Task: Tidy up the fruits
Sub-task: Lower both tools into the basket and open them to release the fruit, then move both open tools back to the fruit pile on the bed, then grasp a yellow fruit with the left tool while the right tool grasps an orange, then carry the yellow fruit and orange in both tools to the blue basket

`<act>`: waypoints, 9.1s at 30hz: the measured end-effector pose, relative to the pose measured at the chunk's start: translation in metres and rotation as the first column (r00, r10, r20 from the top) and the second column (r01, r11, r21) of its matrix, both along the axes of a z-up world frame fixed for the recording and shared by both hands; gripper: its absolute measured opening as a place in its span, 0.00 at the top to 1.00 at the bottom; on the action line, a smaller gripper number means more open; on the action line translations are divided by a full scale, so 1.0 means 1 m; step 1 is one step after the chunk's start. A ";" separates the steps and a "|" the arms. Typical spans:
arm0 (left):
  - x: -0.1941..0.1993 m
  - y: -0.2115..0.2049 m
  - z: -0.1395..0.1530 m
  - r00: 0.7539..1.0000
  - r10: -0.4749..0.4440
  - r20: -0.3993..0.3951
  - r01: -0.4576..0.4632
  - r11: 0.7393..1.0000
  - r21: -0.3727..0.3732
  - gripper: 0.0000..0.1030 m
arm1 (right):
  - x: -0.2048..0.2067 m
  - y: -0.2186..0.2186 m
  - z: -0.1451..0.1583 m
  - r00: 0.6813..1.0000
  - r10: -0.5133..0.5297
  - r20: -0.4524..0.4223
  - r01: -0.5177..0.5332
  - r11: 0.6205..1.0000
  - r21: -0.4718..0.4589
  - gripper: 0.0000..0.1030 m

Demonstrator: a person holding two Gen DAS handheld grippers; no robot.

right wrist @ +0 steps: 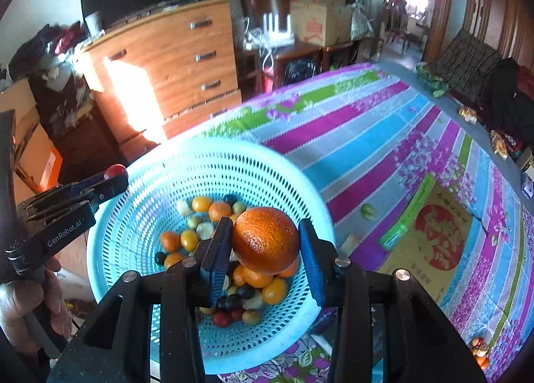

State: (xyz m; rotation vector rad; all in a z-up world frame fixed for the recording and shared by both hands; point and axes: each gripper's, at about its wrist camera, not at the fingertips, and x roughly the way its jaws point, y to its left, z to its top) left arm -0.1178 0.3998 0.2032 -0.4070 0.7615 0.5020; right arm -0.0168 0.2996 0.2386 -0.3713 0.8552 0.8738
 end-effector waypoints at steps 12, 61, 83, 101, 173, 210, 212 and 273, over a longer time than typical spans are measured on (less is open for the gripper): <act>-0.001 0.014 -0.030 0.995 -0.007 -0.102 0.000 0.998 -0.069 0.73 | 0.000 0.016 -0.037 0.997 0.012 -0.075 -0.018 0.996 -0.090 0.58; 0.003 0.019 -0.048 0.991 -0.034 -0.128 0.015 0.989 -0.147 0.48 | 0.001 0.027 -0.051 0.996 0.026 -0.088 -0.034 0.995 -0.095 0.37; -0.001 0.010 -0.039 0.994 -0.030 -0.106 0.015 0.990 -0.140 0.37 | -0.007 0.008 -0.034 0.999 0.012 -0.041 -0.014 0.998 -0.060 0.28; 0.005 -0.047 -0.001 0.996 -0.084 -0.014 0.084 0.996 -0.028 0.29 | -0.030 -0.077 0.020 0.980 -0.107 0.167 0.098 0.993 0.060 0.27; 0.163 -0.433 -0.176 0.535 -0.841 -0.080 0.835 0.541 -0.104 0.76 | -0.052 -0.556 -0.201 0.714 -0.694 -0.092 0.700 0.706 0.107 0.34; 0.135 -0.430 -0.116 0.596 -0.801 -0.052 0.801 0.598 -0.028 0.76 | 0.025 -0.542 -0.167 0.642 -0.767 0.011 0.764 0.640 0.073 0.59; 0.132 -0.430 -0.107 0.603 -0.796 -0.052 0.797 0.604 -0.004 0.76 | 0.017 -0.543 -0.161 0.631 -0.775 0.039 0.774 0.632 0.043 0.59; 0.061 -0.153 0.024 0.942 -0.318 0.109 0.308 0.946 0.101 0.76 | 0.025 -0.215 0.024 0.927 -0.353 0.125 0.328 0.927 0.181 0.59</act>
